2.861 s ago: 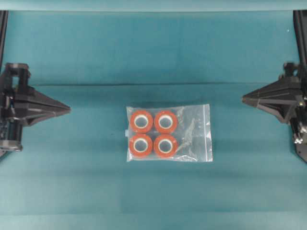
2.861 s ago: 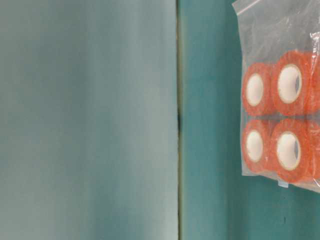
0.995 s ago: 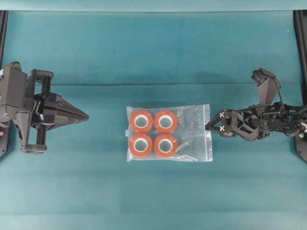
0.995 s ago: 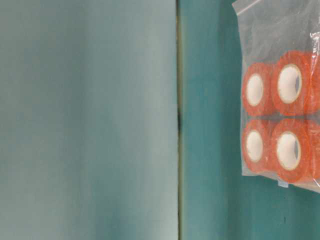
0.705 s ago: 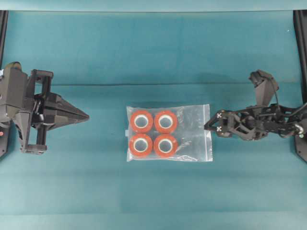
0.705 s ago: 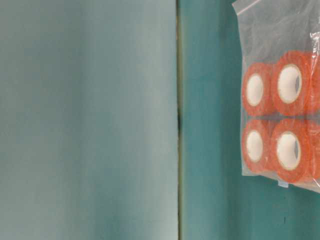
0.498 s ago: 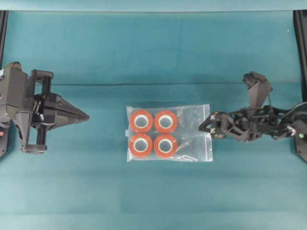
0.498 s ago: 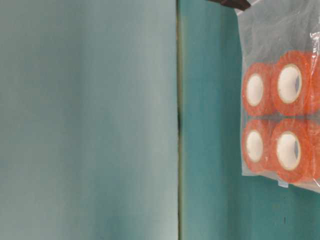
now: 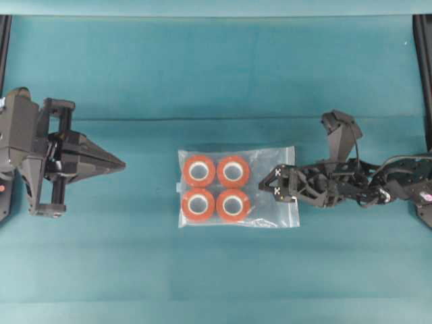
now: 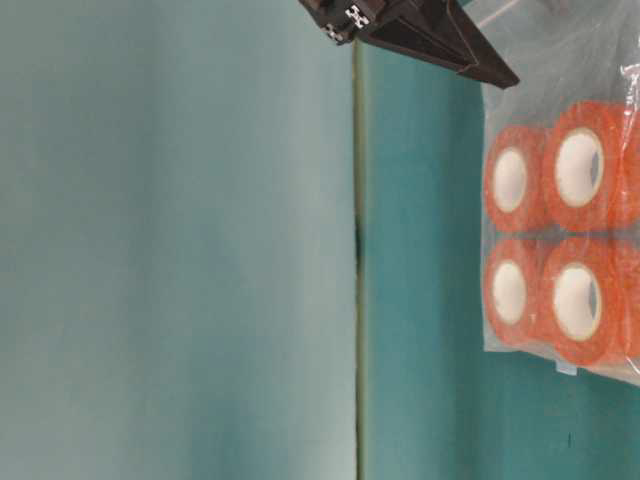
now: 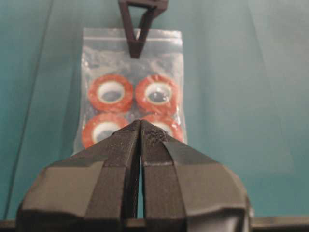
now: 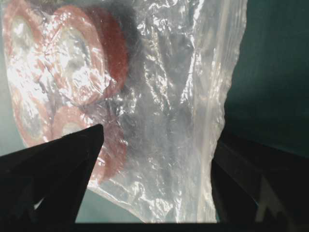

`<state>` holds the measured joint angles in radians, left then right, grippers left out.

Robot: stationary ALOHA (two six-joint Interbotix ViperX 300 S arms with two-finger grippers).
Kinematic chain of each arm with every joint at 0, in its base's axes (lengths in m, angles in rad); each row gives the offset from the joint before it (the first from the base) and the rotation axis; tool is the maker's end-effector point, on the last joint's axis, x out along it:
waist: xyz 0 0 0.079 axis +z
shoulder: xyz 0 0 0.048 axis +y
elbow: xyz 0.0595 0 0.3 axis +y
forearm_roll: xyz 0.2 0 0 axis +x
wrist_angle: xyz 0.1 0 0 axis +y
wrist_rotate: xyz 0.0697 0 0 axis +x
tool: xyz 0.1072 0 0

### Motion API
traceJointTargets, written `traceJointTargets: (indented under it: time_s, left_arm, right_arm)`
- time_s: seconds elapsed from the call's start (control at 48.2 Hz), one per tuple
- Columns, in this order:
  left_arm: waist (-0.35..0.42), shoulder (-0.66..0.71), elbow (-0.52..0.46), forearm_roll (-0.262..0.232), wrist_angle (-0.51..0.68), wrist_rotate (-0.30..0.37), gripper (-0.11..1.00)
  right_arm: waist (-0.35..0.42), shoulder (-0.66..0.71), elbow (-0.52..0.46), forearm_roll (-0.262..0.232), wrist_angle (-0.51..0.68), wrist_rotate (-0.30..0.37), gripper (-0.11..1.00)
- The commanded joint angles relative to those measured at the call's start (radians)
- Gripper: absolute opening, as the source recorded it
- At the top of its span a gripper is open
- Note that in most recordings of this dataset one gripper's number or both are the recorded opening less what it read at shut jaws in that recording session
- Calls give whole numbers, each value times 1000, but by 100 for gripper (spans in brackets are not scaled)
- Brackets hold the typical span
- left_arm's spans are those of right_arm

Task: Hand over the clear zip bag and make it stand upright.
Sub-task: 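Lower the right gripper and pinch the bag's right edge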

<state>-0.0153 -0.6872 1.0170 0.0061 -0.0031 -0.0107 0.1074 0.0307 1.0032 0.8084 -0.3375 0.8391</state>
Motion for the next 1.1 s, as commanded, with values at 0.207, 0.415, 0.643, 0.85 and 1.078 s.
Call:
traceJointTargets:
  time_s: [0.207, 0.415, 0.643, 0.85, 1.078]
  left_arm:
    - [-2, -2, -18, 2, -9, 0, -1]
    - [-2, -2, -17, 2, -9, 6, -1]
    - [-3, -2, -17, 2, -9, -14, -1]
    - [15, 2, -23, 2, -14, -94, -1]
    - [57, 6, -34, 5, -35, -268, -1]
  right_arm:
    - [11, 9, -9, 17, -34, 6, 92]
    - [9, 11, -8, 23, -31, 5, 82]
    - [0, 9, 6, 52, -29, 3, 22]
    - [3, 9, 2, 52, -21, 3, 0]
    - [2, -3, -9, 52, 46, 3, 0]
